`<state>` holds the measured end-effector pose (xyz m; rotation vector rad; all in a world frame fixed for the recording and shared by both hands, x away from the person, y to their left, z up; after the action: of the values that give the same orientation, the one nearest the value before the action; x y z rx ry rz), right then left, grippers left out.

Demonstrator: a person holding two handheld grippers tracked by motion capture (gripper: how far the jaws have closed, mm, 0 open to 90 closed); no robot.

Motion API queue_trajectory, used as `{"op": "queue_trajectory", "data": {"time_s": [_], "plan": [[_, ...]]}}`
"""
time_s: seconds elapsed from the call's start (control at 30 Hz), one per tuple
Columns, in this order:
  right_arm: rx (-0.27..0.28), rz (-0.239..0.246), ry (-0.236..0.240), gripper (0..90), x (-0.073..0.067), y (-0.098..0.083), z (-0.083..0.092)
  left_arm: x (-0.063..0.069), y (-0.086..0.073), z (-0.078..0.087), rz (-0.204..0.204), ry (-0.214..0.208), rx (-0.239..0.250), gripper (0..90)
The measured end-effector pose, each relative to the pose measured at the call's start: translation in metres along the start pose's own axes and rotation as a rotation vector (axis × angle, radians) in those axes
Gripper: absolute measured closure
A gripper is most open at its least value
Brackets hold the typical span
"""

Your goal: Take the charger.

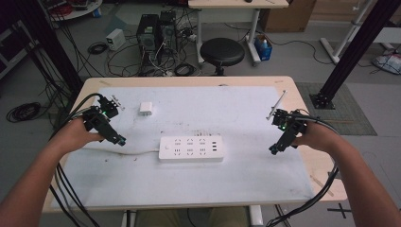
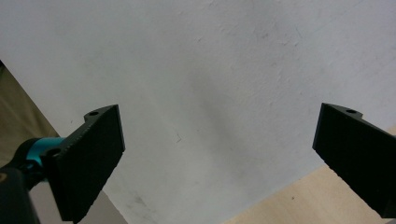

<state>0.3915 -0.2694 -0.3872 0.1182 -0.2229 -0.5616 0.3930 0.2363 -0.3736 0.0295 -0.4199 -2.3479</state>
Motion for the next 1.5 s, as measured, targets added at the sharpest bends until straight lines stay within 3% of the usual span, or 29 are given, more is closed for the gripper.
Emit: {"op": "queue_trajectory", "data": {"time_s": [0.1,0.17,0.33,0.47,0.63,0.73,0.77,0.8,0.83,1.07,1.17,1.2,1.3,1.5], "plan": [[0.006,0.01,-0.004,1.5,0.002,0.0,0.001,-0.004,0.002,0.003,0.002,0.01,-0.005,5.2],[0.016,0.002,-0.003,1.5,0.002,0.0,0.001,-0.006,0.006,0.006,0.035,0.0,0.021,5.2],[0.022,-0.006,0.001,1.5,0.005,0.0,-0.002,-0.011,0.012,0.007,0.067,0.001,0.035,5.2],[0.017,-0.024,-0.004,1.5,0.007,0.002,-0.006,-0.018,0.02,0.001,0.154,0.004,0.043,5.2],[0.014,-0.019,-0.011,1.4,0.006,0.004,-0.007,-0.022,0.03,-0.004,0.199,0.009,0.053,5.2],[0.011,-0.017,-0.015,1.4,0.005,0.005,-0.007,-0.025,0.041,-0.007,0.24,0.018,0.09,5.2],[0.017,-0.026,-0.013,1.5,0.004,0.007,-0.008,-0.027,0.047,-0.008,0.277,0.009,0.118,5.2],[0.012,-0.015,-0.019,1.4,0.005,0.006,-0.008,-0.027,0.047,-0.008,0.277,0.009,0.118,5.2],[0.011,-0.014,-0.021,1.5,0.005,0.006,-0.008,-0.03,0.053,-0.01,0.311,0.0,0.145,5.2],[0.013,-0.028,-0.027,1.4,0.003,0.009,-0.008,-0.038,0.067,-0.017,0.385,-0.006,0.201,5.2],[0.014,-0.011,-0.031,1.4,0.005,0.009,-0.009,-0.049,0.075,-0.023,0.449,-0.013,0.232,5.2],[0.012,-0.014,-0.03,1.4,0.005,0.009,-0.009,-0.049,0.075,-0.023,0.449,-0.013,0.232,5.2],[0.008,-0.023,-0.032,1.4,0.004,0.01,-0.009,-0.06,0.08,-0.03,0.519,-0.006,0.246,5.2],[0.008,-0.015,-0.034,1.5,0.003,0.012,-0.01,-0.071,0.087,-0.044,0.58,-0.004,0.244,5.2]]}}
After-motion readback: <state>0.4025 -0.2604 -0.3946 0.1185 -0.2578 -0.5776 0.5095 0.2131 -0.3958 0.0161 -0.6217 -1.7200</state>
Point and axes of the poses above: each handheld gripper's, and its own axes: z roughly backward along the jaws, y roughly out of its top, x roughly to its right, the point moved 7 cm from there along -z, roughly forward along the jaws, and after that the axes turned 10 degrees about -y, right-handed, at the moved point
